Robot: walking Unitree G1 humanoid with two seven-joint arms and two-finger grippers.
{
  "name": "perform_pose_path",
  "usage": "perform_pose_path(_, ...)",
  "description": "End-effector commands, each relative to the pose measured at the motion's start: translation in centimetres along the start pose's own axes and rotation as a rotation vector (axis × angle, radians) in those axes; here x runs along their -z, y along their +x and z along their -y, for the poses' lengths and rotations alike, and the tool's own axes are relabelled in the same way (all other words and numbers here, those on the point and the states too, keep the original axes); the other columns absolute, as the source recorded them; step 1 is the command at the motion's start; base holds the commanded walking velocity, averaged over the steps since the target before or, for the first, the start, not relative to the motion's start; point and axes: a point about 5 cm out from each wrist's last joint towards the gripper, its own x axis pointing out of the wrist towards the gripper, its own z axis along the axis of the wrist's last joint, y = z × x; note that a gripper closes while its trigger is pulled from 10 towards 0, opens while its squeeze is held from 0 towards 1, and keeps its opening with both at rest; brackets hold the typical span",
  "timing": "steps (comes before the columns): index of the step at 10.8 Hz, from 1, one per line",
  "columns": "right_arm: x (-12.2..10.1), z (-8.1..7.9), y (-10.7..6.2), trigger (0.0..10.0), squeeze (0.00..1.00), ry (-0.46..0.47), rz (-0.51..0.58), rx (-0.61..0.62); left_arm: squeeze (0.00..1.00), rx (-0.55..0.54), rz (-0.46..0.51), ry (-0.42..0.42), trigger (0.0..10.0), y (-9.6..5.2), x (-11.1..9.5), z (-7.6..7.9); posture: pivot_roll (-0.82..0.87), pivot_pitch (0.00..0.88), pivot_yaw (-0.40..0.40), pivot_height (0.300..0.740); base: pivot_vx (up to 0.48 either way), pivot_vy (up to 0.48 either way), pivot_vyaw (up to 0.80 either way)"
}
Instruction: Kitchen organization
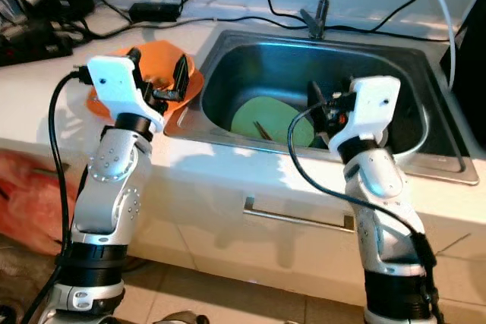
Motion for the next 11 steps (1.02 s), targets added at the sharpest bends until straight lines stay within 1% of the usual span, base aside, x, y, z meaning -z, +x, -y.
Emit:
perform_pose_path(1,-0.1,-0.5,0.5,10.0,0.0,0.01,-0.002,-0.028,0.0,-0.011,0.028,0.017,10.0,0.3,-0.5,-0.3,0.03,0.051,-0.01,0.74,0.0,0.0,0.0)
perform_pose_path(2,-0.3,-0.6,0.9,10.0,0.0,0.019,0.016,-0.018,0.0,0.014,0.042,0.04,10.0,0.4,-0.9,-0.2,0.02,0.063,0.005,0.74,0.0,0.0,0.0)
perform_pose_path(4,-0.5,-0.8,1.1,10.0,0.0,0.049,0.033,0.001,0.0,0.049,0.095,0.074,10.0,0.2,-1.9,0.7,0.03,0.066,-0.008,0.74,0.0,0.0,0.0)
perform_pose_path(5,-0.6,-1.3,1.4,10.0,0.0,0.068,0.039,0.005,0.0,0.053,0.154,0.108,10.0,0.2,-3.1,1.1,0.04,0.048,-0.017,0.74,0.0,0.0,0.0)
perform_pose_path(6,-0.4,-1.8,1.6,10.0,0.0,0.069,0.042,-0.01,0.0,0.056,0.198,0.133,10.0,-0.1,-3.6,1.5,0.04,0.052,-0.02,0.74,0.0,0.0,0.0)
perform_pose_path(7,-0.4,-2.2,1.8,10.0,0.0,0.081,0.041,-0.02,0.0,0.027,0.175,0.14,10.0,-0.2,-3.3,1.4,0.05,0.063,-0.028,0.74,0.0,0.0,0.0)
perform_pose_path(8,-0.1,-2.2,1.8,10.0,0.0,0.098,0.03,-0.02,0.0,-0.004,0.144,0.204,10.0,-0.8,-2.5,0.7,0.05,0.05,-0.026,0.74,0.0,0.0,0.0)
perform_pose_path(9,0.1,-2.3,1.6,10.0,0.0,0.101,0.027,-0.019,0.0,-0.061,0.119,0.255,10.0,-1.3,-1.8,-0.3,0.05,0.052,-0.013,0.74,0.0,0.0,0.0)
perform_pose_path(10,0.3,-2.2,1.5,10.0,0.0,0.104,0.024,-0.013,0.0,-0.06,0.103,0.277,10.0,-1.6,-1.3,-0.8,0.04,0.058,0.02,0.74,0.0,0.0,0.0)
perform_pose_path(11,0.6,-1.9,1.3,10.0,0.0,0.097,0.017,0.009,0.0,-0.005,0.109,0.274,10.0,-1.3,-1.2,-0.5,0.02,0.062,0.028,0.74,0.0,0.0,-0.51)
